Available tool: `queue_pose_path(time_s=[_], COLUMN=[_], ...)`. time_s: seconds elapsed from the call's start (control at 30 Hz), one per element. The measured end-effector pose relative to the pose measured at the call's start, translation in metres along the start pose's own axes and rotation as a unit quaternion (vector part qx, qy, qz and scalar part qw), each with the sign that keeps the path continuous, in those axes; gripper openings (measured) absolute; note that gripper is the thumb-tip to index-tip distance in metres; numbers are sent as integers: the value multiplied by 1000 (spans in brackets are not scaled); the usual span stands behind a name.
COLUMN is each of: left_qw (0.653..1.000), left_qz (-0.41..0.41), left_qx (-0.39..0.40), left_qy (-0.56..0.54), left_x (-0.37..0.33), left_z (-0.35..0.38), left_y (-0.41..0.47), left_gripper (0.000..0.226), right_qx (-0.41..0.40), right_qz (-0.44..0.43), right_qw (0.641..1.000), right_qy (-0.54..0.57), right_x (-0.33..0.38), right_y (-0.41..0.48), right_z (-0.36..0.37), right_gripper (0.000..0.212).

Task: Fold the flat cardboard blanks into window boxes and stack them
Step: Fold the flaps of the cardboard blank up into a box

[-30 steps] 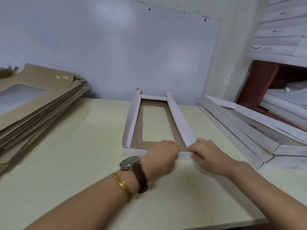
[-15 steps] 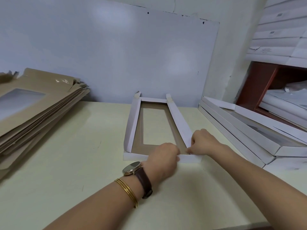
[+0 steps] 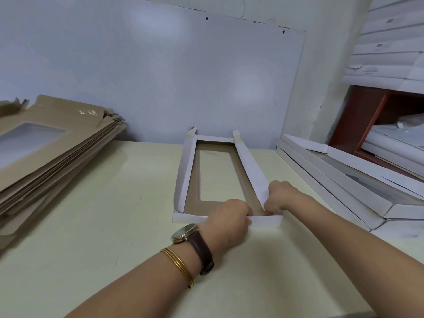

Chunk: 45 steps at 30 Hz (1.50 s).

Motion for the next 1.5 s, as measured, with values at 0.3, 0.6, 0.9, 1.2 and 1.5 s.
queue_pose_path(time_s=[0.3, 0.6, 0.9, 1.2, 1.5], left_qw=[1000, 1000, 1000, 1000, 1000], left_qz=[1, 2, -2, -4, -5], left_qx=[6, -10, -12, -3, 8], left_qy=[-7, -7, 0, -2, -3], left_x=[1, 3, 4, 3, 1], left_z=[3, 2, 3, 2, 0], left_y=[2, 2, -1, -2, -2], left_gripper=[18, 17, 24, 23, 15], right_qx=[-68, -6, -1, -7, 50], right_qz=[-44, -32, -128, -164, -121], right_qw=[982, 998, 991, 980, 988], right_qy=[-168, -51, -25, -115, -79], right_x=[29, 10, 19, 27, 24], right_y=[-9, -5, -14, -25, -17], right_z=[-3, -8, -8, -7, -6], right_gripper=[16, 17, 16, 14, 19])
Point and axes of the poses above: each hand's wrist, its own y-axis towards the middle knuckle, its own z-axis out of the palm, x = y × z, the point moved 9 cm from there along y, towards the middle knuckle, and after that the axes turned 1 degree about -z, right-handed, at the moved point
